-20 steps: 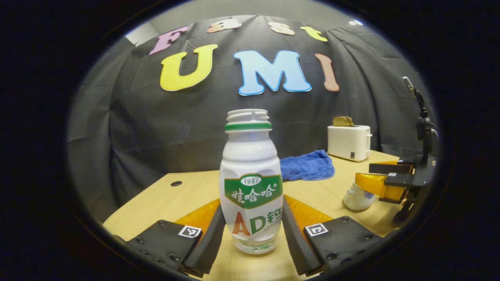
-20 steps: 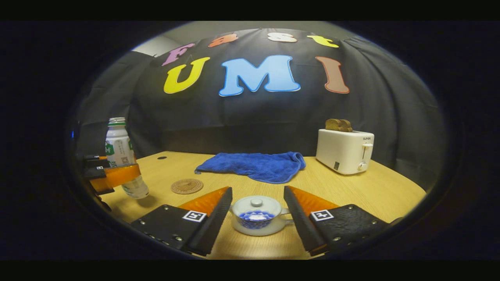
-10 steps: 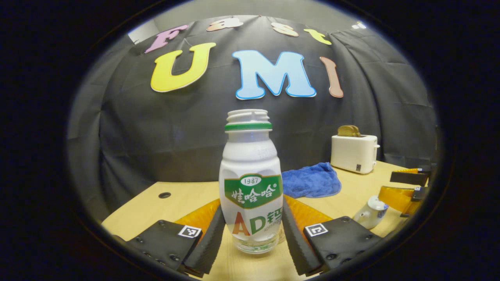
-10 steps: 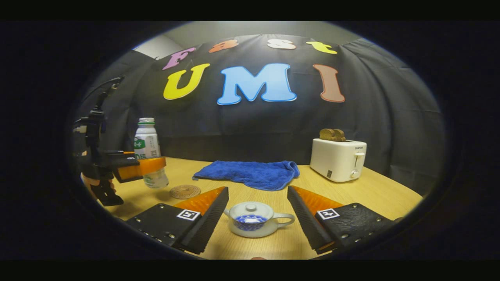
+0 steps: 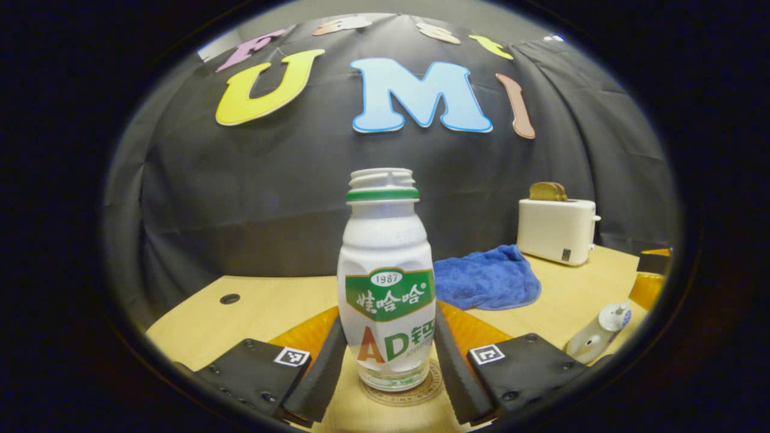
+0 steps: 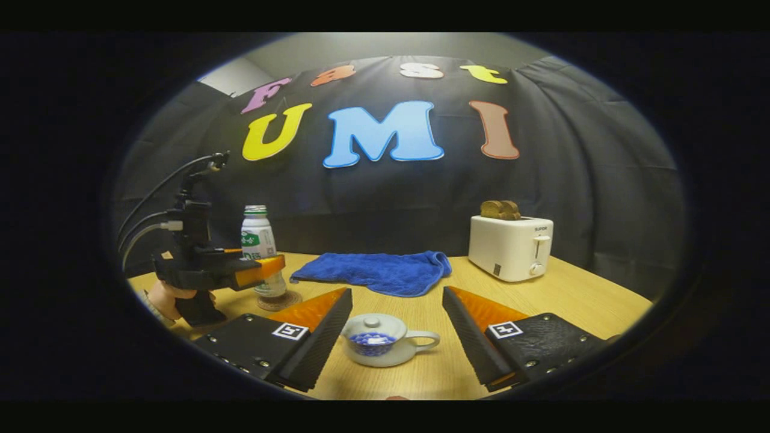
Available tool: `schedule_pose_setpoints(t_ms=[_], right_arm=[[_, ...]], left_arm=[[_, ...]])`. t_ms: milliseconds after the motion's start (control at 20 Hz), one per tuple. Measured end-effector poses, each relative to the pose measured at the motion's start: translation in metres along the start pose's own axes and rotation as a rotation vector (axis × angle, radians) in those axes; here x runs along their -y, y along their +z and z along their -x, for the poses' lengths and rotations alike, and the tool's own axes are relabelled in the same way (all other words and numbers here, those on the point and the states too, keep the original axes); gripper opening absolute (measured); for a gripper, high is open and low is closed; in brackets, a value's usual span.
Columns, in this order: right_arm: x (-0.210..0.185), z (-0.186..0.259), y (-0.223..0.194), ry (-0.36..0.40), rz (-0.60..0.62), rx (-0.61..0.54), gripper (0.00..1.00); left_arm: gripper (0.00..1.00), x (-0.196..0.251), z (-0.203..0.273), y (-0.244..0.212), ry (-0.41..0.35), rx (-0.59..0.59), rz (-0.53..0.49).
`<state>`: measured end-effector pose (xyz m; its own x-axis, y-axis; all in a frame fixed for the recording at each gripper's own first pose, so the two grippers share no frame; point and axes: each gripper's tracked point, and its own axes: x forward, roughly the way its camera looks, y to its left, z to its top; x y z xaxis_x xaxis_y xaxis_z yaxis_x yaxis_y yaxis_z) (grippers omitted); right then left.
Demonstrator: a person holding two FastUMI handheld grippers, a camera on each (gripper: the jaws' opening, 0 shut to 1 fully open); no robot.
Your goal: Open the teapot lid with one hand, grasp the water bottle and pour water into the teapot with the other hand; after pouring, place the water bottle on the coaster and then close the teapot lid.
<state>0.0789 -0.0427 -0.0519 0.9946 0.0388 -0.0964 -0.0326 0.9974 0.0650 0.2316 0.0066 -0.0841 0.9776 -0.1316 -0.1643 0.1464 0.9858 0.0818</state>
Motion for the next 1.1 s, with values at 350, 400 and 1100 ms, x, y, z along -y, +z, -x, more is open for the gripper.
schedule_pose_setpoints(t_ms=[350, 400, 1100], right_arm=[[0.004, 0.000, 0.001, -0.008, -0.015, 0.000, 0.93], [0.003, 0.000, 0.000, -0.008, -0.016, 0.000, 0.93], [-0.001, 0.000, -0.001, 0.002, -0.011, -0.004, 0.94]], left_arm=[[0.88, -0.003, -0.006, -0.011, -0.004, -0.020, 0.047], [0.92, -0.004, -0.005, -0.013, 0.000, -0.026, 0.051], [1.00, -0.015, 0.047, -0.004, 0.009, 0.011, 0.084]])
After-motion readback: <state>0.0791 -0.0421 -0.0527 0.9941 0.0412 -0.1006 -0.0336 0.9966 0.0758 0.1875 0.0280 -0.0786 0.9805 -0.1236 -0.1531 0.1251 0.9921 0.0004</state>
